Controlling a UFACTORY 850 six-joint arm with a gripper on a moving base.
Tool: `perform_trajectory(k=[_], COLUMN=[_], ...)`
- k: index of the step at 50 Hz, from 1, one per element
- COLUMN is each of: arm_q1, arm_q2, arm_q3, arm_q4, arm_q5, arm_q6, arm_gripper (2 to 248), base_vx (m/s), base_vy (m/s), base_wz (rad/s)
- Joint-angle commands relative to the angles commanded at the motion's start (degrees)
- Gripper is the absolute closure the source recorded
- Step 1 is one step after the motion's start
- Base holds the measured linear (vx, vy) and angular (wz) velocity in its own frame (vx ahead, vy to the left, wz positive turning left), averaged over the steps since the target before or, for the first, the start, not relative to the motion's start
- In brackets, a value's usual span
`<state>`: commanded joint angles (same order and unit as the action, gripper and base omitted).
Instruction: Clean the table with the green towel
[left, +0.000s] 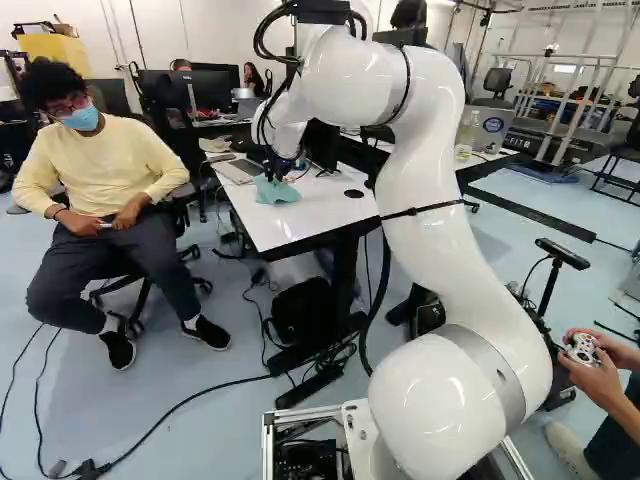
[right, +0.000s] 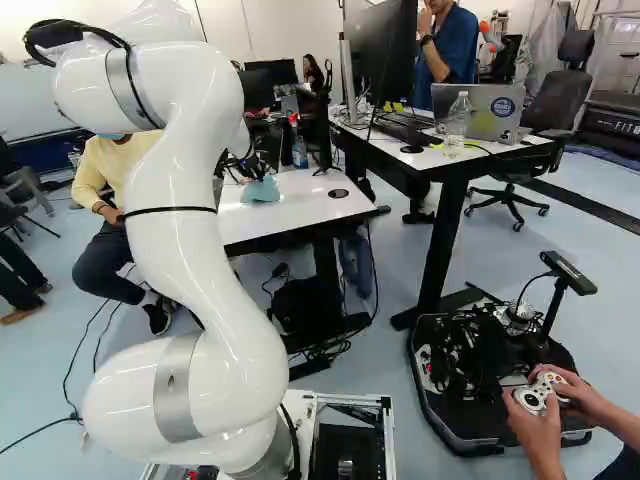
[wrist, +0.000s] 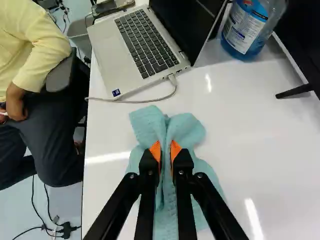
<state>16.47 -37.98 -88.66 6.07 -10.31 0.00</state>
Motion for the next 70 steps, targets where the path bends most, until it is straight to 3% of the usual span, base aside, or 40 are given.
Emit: perform_trajectory(k=[54,70], arm_q1=[0.0,0.0], arm_q2=[0.0,0.0], arm_q3=[0.0,0.0], arm_q4=[0.0,0.0], arm_q5=[-8.7,-9.3], arm_q6=[0.0,0.0], arm_gripper=[206,206], base_vx=[0.0,0.0], base_vy=[0.0,0.0], base_wz=[0.0,0.0])
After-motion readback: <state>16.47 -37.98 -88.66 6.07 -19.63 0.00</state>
